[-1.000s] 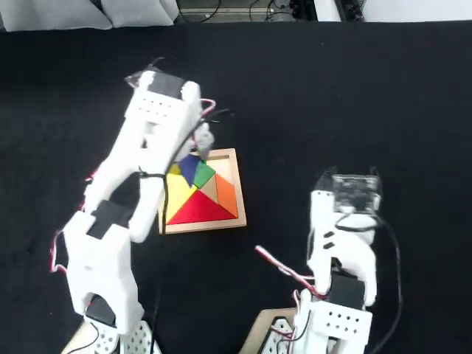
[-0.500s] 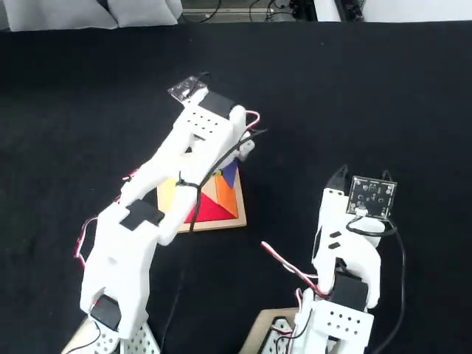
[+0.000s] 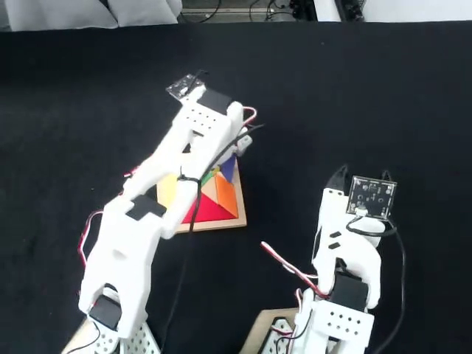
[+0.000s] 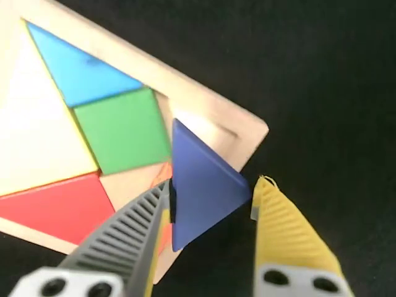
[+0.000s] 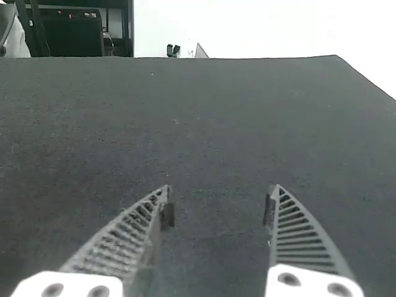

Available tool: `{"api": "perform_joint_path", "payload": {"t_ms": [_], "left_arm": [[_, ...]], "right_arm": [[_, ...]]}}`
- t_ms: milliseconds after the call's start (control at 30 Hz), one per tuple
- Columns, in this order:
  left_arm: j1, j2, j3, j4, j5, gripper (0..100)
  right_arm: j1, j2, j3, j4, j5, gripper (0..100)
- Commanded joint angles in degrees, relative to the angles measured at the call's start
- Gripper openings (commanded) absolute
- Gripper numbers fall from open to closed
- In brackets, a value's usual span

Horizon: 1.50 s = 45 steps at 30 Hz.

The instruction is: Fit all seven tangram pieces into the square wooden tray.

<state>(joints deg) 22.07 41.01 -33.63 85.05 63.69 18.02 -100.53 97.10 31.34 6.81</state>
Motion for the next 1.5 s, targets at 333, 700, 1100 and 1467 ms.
{"api": "perform_joint_path", "payload": {"t_ms": [333,700,1100,1467], "left_arm": [[-1.0,-0.9,-3.0,3.1,0.4,35],[0.4,1.6,-12.6,-10.3,-8.0,35],[2.2,10.0,-13.1,-18.3,-14.8,35],[2.6,10.1,-12.6,-17.9,-15.2,35]], "right_arm": [[-1.0,-1.3,-0.2,-1.2,-0.4,24.3],[-0.8,-1.3,-0.2,-1.2,-0.4,24.3],[-0.8,-1.3,-0.2,-1.2,-0.4,24.3],[-1.0,-1.3,-0.2,-1.2,-0.4,24.3]]}}
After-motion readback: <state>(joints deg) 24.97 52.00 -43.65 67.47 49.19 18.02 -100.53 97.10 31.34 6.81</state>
